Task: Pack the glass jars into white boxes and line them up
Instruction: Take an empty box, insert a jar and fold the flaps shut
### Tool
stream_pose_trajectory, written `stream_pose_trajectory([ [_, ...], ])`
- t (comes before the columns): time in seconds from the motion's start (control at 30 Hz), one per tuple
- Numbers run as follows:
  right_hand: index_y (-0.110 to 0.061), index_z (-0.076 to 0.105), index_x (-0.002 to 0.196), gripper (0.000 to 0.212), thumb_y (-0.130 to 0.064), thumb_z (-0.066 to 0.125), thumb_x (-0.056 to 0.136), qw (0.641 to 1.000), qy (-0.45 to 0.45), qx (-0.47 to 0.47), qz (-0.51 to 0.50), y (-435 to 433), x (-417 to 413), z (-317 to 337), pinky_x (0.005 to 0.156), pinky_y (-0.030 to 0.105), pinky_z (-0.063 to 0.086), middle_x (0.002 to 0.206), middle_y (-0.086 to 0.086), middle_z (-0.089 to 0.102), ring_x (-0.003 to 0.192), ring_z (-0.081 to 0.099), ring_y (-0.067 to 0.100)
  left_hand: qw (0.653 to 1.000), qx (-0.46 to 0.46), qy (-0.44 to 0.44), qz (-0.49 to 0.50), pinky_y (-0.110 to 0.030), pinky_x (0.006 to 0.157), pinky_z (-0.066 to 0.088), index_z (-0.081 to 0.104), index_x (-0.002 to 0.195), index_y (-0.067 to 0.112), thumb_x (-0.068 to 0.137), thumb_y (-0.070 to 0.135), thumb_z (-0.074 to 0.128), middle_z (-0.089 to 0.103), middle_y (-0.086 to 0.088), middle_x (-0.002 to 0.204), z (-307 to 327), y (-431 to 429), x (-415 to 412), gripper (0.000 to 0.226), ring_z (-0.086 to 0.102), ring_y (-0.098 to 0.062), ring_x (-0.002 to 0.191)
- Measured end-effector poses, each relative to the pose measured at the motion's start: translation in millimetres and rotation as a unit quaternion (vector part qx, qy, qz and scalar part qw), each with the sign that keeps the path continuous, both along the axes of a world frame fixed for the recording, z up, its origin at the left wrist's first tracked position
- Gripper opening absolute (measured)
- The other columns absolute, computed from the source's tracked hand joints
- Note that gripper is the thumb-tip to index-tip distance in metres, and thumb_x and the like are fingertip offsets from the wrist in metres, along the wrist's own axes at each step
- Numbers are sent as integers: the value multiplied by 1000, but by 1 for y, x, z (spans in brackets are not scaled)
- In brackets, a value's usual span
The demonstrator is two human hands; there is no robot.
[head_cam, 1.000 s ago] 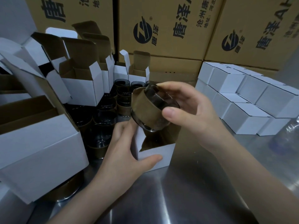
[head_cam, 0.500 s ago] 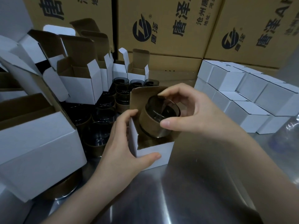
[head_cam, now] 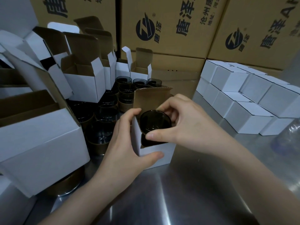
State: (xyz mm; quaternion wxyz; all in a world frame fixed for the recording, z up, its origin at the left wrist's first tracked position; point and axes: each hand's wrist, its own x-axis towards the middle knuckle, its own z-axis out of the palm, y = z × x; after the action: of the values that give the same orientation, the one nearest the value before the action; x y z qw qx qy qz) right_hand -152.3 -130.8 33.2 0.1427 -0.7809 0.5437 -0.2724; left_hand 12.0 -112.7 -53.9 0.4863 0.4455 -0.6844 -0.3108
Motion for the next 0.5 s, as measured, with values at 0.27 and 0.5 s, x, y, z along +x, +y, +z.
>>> stream_pose_trajectory([
  [0.27,-30,59,90,54,-67,74,53,998,58,30,-22,-2,5,-4,60,19,41,93,-15,46,80,51,4,1000,-8,-14,4,-10,90,34,21,120,72,60,32,92,37,23,140,-3,-2,1,101,38,6,128],
  [0.5,-28,60,82,46,-60,81,56,993,96,72,-23,-5,11,1,55,20,36,94,-11,44,79,49,5,1000,-15,-6,0,-10,91,34,24,122,70,61,28,91,39,22,138,-4,-2,1,100,39,10,126],
])
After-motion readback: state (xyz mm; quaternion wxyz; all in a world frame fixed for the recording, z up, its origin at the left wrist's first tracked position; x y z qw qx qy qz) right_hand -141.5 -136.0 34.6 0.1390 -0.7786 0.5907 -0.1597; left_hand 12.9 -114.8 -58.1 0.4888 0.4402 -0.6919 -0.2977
